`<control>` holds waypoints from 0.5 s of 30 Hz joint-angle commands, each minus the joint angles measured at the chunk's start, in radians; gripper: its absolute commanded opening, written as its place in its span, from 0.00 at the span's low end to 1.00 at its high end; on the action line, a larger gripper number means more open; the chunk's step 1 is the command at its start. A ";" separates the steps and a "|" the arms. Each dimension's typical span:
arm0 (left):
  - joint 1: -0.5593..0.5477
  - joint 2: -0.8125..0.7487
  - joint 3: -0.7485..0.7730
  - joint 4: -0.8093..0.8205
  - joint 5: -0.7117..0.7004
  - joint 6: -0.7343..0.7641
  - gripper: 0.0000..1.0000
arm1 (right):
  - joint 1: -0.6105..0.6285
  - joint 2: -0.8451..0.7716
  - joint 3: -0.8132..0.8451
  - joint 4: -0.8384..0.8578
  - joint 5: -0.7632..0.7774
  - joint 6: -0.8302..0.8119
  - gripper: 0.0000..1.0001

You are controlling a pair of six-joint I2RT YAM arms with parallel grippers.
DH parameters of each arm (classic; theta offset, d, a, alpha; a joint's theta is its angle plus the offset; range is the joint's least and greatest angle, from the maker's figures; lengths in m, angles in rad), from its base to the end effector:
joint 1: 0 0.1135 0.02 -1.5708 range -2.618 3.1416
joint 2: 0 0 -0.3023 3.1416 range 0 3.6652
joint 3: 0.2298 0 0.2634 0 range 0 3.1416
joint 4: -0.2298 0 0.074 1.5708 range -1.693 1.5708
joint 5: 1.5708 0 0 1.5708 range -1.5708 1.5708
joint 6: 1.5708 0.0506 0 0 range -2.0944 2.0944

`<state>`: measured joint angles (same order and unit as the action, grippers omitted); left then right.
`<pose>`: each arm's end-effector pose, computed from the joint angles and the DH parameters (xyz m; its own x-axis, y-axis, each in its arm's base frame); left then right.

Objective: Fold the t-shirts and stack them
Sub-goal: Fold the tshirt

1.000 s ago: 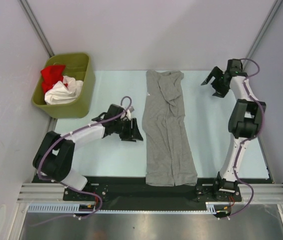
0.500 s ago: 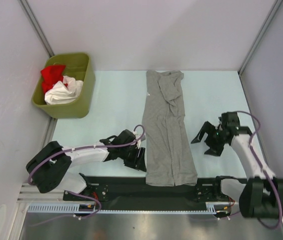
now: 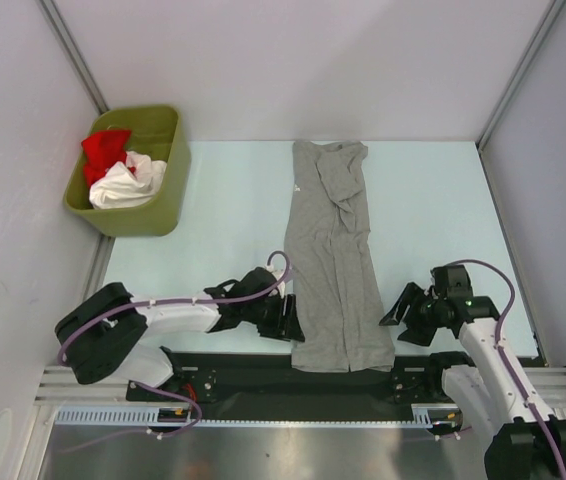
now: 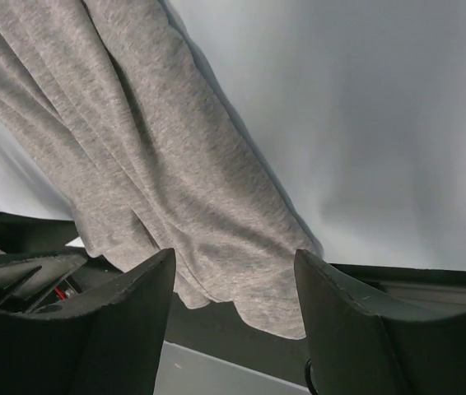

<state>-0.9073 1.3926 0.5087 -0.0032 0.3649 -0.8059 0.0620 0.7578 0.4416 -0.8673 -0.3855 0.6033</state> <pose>0.1410 -0.2097 0.1567 -0.9617 0.1360 -0.2378 0.2613 0.7161 -0.6473 0.1071 0.0257 0.1866 -0.8740 0.4725 -0.1135 0.3603 0.7869 0.5010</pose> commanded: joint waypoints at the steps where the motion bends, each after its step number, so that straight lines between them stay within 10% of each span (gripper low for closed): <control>1: -0.031 0.029 -0.001 0.055 -0.027 -0.072 0.55 | 0.013 0.023 -0.003 0.019 0.043 0.029 0.66; 15: -0.033 0.149 0.047 0.035 0.063 -0.018 0.52 | 0.107 0.086 -0.072 0.109 0.120 0.093 0.66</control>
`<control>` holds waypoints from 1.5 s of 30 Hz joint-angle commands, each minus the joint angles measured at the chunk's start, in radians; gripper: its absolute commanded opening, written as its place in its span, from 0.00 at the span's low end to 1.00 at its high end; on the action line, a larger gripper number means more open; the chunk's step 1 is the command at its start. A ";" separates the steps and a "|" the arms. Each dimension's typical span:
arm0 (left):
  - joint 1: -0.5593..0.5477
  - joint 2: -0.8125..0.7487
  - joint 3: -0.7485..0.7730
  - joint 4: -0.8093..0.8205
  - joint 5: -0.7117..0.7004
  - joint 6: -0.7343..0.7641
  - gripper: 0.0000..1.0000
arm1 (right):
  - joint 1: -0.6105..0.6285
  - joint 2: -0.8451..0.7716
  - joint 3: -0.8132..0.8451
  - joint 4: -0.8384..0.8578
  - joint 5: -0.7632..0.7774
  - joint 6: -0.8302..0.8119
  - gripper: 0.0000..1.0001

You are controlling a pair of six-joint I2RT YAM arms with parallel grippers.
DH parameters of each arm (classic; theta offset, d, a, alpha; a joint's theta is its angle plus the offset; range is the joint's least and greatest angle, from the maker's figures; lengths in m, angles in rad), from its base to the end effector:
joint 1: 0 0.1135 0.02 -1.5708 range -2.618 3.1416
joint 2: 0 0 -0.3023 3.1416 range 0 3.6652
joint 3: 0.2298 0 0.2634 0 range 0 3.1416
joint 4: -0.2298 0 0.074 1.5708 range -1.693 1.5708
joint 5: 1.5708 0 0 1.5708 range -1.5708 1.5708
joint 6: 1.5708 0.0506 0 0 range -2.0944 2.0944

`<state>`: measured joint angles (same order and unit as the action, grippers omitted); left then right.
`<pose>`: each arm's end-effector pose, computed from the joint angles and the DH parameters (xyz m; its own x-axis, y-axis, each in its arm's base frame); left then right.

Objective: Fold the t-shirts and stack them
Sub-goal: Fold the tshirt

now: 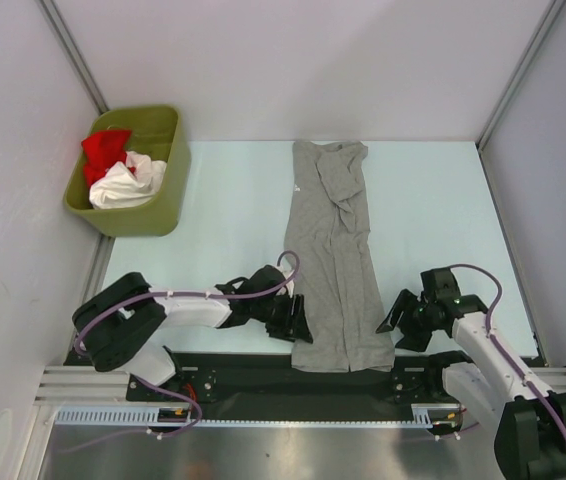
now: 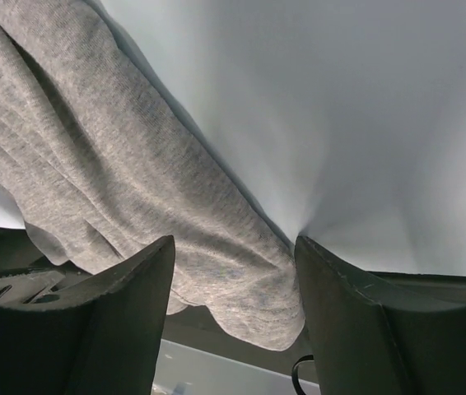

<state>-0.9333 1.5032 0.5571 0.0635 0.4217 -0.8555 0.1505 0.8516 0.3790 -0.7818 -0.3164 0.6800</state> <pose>0.1468 -0.2330 0.1493 -0.9718 0.1548 -0.1779 0.2353 0.6877 -0.6868 0.1109 0.0327 0.1616 -0.8804 0.4709 -0.0560 0.4056 0.8089 0.4256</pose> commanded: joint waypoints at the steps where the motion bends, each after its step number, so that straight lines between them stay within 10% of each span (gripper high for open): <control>1: -0.007 0.046 0.000 -0.030 0.012 0.032 0.52 | 0.018 -0.003 -0.006 0.027 0.053 0.018 0.66; 10: -0.007 0.051 -0.003 -0.025 0.025 0.013 0.27 | 0.069 0.081 -0.018 0.072 -0.013 0.029 0.47; 17: -0.007 -0.026 -0.026 -0.056 0.064 -0.023 0.00 | 0.081 -0.060 0.066 -0.069 -0.049 0.042 0.00; 45: -0.009 -0.469 -0.247 -0.168 0.092 -0.246 0.00 | 0.173 -0.232 0.054 -0.277 -0.260 0.133 0.00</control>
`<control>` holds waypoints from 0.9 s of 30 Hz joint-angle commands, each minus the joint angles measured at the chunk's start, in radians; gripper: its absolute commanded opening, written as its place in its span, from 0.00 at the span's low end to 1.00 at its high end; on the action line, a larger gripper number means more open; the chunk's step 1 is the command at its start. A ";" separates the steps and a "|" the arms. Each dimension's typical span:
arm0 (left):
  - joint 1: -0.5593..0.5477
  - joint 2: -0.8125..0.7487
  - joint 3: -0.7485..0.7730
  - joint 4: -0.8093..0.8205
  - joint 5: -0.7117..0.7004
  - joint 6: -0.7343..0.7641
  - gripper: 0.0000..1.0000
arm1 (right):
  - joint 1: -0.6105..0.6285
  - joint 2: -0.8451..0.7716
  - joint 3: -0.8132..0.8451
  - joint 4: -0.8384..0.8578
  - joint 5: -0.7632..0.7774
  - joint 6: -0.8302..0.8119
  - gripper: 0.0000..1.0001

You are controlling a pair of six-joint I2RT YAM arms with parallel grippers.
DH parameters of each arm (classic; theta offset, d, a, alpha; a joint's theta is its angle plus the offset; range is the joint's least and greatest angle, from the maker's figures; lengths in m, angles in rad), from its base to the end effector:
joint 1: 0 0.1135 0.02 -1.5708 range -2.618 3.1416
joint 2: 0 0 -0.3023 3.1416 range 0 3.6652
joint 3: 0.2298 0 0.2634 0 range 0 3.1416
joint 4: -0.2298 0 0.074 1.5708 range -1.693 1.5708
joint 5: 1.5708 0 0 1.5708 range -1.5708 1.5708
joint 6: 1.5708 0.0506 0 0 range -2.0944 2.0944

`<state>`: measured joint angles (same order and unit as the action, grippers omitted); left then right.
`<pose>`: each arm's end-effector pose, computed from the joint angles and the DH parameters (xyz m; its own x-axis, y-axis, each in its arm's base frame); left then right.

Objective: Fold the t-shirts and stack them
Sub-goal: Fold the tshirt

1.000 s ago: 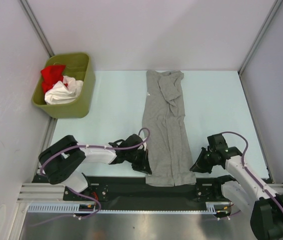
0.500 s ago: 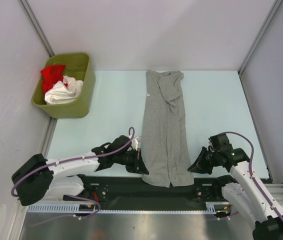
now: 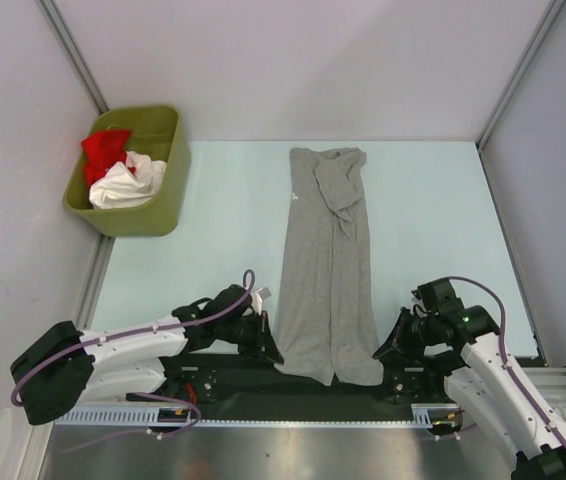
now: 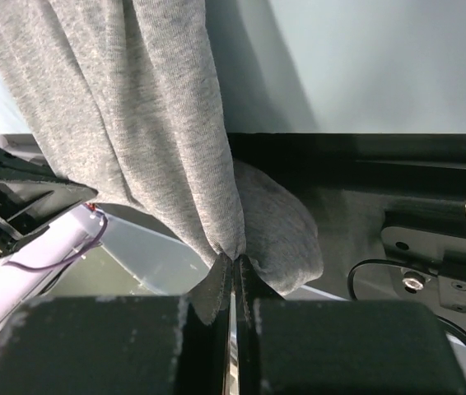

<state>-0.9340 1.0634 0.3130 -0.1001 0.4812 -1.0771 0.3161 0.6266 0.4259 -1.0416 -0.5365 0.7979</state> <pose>0.0882 -0.1587 0.1574 -0.9992 0.0384 -0.0062 0.0302 0.6656 -0.7457 0.0645 0.0483 0.1872 -0.9316 0.3427 0.1211 0.3481 0.7452 0.5688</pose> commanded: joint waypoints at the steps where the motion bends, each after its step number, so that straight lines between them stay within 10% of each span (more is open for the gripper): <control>1: -0.008 -0.039 -0.003 -0.006 0.034 -0.026 0.00 | 0.009 -0.011 0.001 -0.015 -0.049 0.014 0.00; 13: 0.099 0.007 0.211 -0.053 -0.016 0.037 0.00 | -0.034 0.237 0.227 0.138 0.009 -0.049 0.00; 27: 0.374 0.480 0.695 -0.041 0.099 0.155 0.00 | -0.216 0.827 0.622 0.341 -0.026 -0.224 0.00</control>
<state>-0.5915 1.4837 0.9176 -0.1516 0.5301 -0.9859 0.1238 1.3895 0.9642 -0.7601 -0.5476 0.6376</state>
